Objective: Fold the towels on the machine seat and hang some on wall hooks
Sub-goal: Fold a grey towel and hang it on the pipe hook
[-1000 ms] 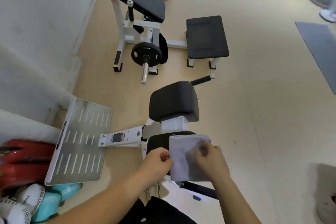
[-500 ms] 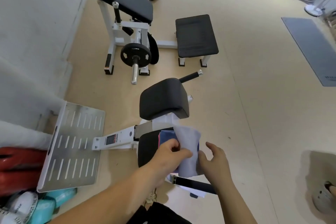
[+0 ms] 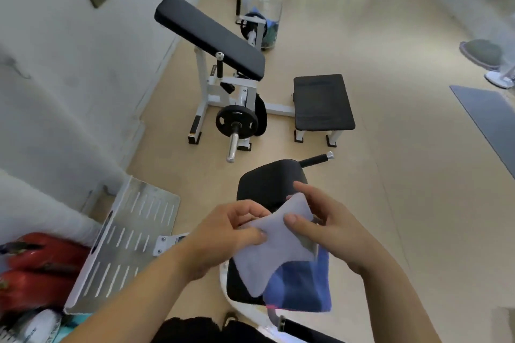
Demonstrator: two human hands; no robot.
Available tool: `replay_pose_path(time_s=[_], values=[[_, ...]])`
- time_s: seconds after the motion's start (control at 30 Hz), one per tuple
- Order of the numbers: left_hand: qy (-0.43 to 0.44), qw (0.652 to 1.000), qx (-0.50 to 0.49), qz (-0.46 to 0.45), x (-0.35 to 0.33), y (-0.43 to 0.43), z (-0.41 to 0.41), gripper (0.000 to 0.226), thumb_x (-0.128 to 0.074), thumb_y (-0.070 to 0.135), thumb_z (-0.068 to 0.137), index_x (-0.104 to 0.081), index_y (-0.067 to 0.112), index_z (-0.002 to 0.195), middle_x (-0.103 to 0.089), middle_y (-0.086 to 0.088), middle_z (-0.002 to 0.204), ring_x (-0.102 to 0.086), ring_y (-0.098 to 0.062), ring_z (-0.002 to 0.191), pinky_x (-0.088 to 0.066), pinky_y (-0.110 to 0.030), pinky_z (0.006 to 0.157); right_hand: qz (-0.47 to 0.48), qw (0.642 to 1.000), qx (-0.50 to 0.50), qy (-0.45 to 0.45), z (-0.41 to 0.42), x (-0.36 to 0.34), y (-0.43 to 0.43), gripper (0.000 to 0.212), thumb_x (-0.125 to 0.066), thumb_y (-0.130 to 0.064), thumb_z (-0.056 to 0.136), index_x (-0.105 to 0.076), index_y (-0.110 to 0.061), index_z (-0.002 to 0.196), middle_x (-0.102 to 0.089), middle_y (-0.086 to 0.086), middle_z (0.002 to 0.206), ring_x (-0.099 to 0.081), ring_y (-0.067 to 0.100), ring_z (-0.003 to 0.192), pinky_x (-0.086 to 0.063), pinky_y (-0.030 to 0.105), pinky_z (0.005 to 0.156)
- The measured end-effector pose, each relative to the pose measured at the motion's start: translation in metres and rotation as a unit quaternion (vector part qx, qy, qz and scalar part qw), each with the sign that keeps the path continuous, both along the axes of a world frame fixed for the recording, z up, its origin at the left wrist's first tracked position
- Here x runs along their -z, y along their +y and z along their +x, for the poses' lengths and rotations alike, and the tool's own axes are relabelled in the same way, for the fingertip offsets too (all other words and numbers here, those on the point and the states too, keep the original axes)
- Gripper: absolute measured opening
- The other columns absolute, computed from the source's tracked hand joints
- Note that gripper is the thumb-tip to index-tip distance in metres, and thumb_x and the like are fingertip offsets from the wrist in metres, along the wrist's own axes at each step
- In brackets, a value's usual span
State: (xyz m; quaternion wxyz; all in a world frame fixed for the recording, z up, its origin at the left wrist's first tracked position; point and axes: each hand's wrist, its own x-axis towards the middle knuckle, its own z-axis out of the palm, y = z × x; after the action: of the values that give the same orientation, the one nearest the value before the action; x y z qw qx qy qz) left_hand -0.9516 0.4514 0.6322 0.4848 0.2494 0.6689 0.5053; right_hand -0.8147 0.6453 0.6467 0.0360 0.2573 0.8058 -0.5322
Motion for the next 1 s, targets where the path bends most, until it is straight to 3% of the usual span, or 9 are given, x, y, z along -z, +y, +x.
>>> replay_pose_path(time_s=[0.1, 0.2, 0.3, 0.37, 0.5, 0.63, 0.73, 0.83, 1.0], values=[[0.009, 0.998, -0.066, 0.003, -0.02, -0.046, -0.036, 0.023, -0.075, 0.024, 0.087, -0.074, 0.026, 0.11, -0.074, -0.006, 0.105, -0.073, -0.023, 0.1, -0.061, -0.034, 0.082, -0.04, 0.998, -0.047, 0.021, -0.058, -0.008, -0.023, 0.05, -0.076, -0.056, 0.082, -0.065, -0.035, 0.126, -0.071, -0.01, 0.11, -0.069, 0.013, 0.104, -0.063, 0.039, 0.09], [0.046, 0.98, -0.192, -0.017, -0.03, -0.099, -0.069, 0.019, -0.08, 0.02, 0.087, -0.076, 0.027, 0.104, -0.077, -0.002, 0.102, -0.074, -0.021, 0.098, -0.061, -0.037, 0.08, -0.074, 0.991, -0.106, 0.029, -0.12, -0.013, -0.06, 0.033, -0.078, -0.044, 0.089, -0.073, -0.013, 0.101, -0.072, 0.017, 0.096, -0.07, 0.038, 0.094, -0.059, 0.055, 0.081], [0.058, 0.936, -0.344, -0.034, -0.036, -0.156, -0.098, 0.019, -0.086, 0.024, 0.082, -0.077, 0.022, 0.098, -0.079, -0.005, 0.097, -0.074, -0.023, 0.092, -0.057, -0.036, 0.078, -0.082, 0.986, -0.139, 0.038, -0.182, -0.019, -0.106, 0.023, -0.077, -0.04, 0.09, -0.073, -0.018, 0.097, -0.074, 0.011, 0.092, -0.071, 0.033, 0.089, -0.06, 0.047, 0.078], [0.048, 0.91, -0.41, -0.026, -0.042, -0.196, -0.114, 0.02, -0.086, 0.014, 0.082, -0.076, 0.015, 0.099, -0.08, -0.009, 0.093, -0.072, -0.019, 0.085, -0.056, -0.026, 0.073, -0.071, 0.983, -0.158, 0.057, -0.223, -0.026, -0.142, 0.016, -0.077, -0.036, 0.09, -0.074, -0.022, 0.095, -0.076, 0.001, 0.087, -0.073, 0.022, 0.085, -0.059, 0.038, 0.075], [0.056, 0.872, -0.485, -0.029, -0.07, -0.272, -0.138, 0.026, -0.069, -0.006, 0.085, -0.073, 0.015, 0.1, -0.074, 0.004, 0.071, -0.062, -0.004, 0.052, -0.046, -0.013, 0.044, -0.073, 0.977, -0.181, 0.091, -0.297, -0.047, -0.219, 0.014, -0.081, -0.032, 0.086, -0.076, -0.021, 0.095, -0.078, 0.006, 0.091, -0.075, 0.024, 0.088, -0.062, 0.043, 0.078], [0.11, 0.812, -0.573, -0.005, -0.105, -0.343, -0.175, 0.032, -0.073, -0.001, 0.079, -0.073, 0.021, 0.103, -0.077, -0.001, 0.086, -0.068, -0.014, 0.073, -0.054, -0.021, 0.063, -0.091, 0.963, -0.215, 0.135, -0.359, -0.082, -0.293, 0.008, -0.077, -0.021, 0.092, -0.075, -0.016, 0.098, -0.078, 0.005, 0.087, -0.072, 0.019, 0.081, -0.056, 0.028, 0.067], [0.159, 0.781, -0.604, 0.015, -0.136, -0.389, -0.205, 0.034, -0.079, 0.006, 0.077, -0.072, 0.022, 0.106, -0.075, -0.003, 0.09, -0.067, -0.011, 0.077, -0.057, -0.025, 0.072, -0.092, 0.953, -0.236, 0.165, -0.401, -0.119, -0.343, 0.008, -0.075, -0.02, 0.093, -0.076, -0.015, 0.099, -0.08, 0.006, 0.089, -0.076, 0.028, 0.089, -0.061, 0.04, 0.077], [0.195, 0.756, -0.624, 0.033, -0.165, -0.425, -0.234, 0.031, -0.077, 0.003, 0.085, -0.071, 0.023, 0.108, -0.075, -0.005, 0.093, -0.068, -0.014, 0.079, -0.059, -0.033, 0.081, -0.107, 0.943, -0.243, 0.2, -0.437, -0.156, -0.381, 0.008, -0.077, -0.018, 0.092, -0.076, -0.013, 0.098, -0.08, 0.009, 0.09, -0.076, 0.03, 0.091, -0.061, 0.042, 0.079], [0.25, 0.726, -0.638, 0.062, -0.221, -0.455, -0.281, 0.025, -0.076, 0.008, 0.088, -0.071, 0.027, 0.104, -0.078, 0.001, 0.091, -0.07, -0.014, 0.083, -0.055, -0.024, 0.074, -0.082, 0.933, -0.246, 0.25, -0.483, -0.218, -0.416, 0.011, -0.079, -0.024, 0.089, -0.075, -0.016, 0.096, -0.078, 0.011, 0.094, -0.073, 0.033, 0.095, -0.06, 0.049, 0.087]])
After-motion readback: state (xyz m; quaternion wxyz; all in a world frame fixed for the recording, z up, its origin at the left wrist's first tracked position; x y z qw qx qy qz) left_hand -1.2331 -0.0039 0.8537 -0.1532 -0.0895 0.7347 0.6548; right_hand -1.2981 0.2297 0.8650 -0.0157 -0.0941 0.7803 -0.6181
